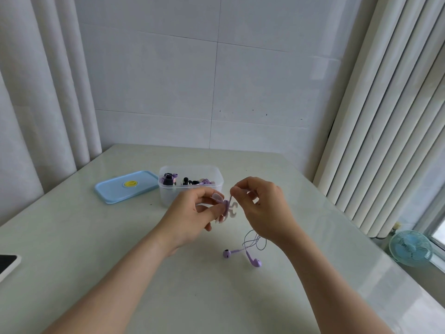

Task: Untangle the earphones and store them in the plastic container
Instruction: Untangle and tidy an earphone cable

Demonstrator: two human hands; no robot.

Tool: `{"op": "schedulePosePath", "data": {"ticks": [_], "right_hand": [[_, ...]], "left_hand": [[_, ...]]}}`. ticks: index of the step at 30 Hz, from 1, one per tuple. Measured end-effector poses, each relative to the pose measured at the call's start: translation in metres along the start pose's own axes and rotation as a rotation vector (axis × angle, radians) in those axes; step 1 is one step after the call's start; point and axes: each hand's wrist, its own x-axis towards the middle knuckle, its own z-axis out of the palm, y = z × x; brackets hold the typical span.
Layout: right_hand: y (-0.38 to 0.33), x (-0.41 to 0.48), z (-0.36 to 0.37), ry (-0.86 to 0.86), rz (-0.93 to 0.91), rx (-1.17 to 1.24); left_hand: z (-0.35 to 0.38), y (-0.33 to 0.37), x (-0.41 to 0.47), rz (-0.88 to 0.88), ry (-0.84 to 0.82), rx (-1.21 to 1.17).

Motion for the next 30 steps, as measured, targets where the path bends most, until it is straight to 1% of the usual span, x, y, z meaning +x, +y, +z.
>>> {"op": "schedulePosePath", "data": {"ticks": [3,6,12,17,19,25,30], "right_hand": [[0.005,0.000,0.003,-0.042,-0.015,-0.099],[0.006,-0.001,0.005,-0.041,-0.021,-0.144],[-0.002,0.000,0.006,0.031,-0.005,-0.028],[-0.004,-0.002,0.006,0.043,-0.007,-0.004],[0.000,0.000,0.005,0.056,-0.004,-0.034],[0.003,0.001,0.005,0.037,0.011,-0.035],[0.005,0.000,0.004,0.013,0.020,-0.029]], "left_hand": [[0.001,-0.001,-0.002,-0.007,-0.074,0.032],[0.003,0.002,-0.003,-0.021,-0.102,-0.008],[0.006,0.008,-0.005,-0.037,-0.099,-0.122],[0.010,0.008,-0.006,-0.048,-0.039,-0.121],[0.008,0.008,-0.005,-0.064,-0.036,-0.146],[0.005,0.005,-0.005,-0.076,-0.113,-0.166],[0.004,0.006,-0.005,-0.066,-0.165,-0.095]]}}
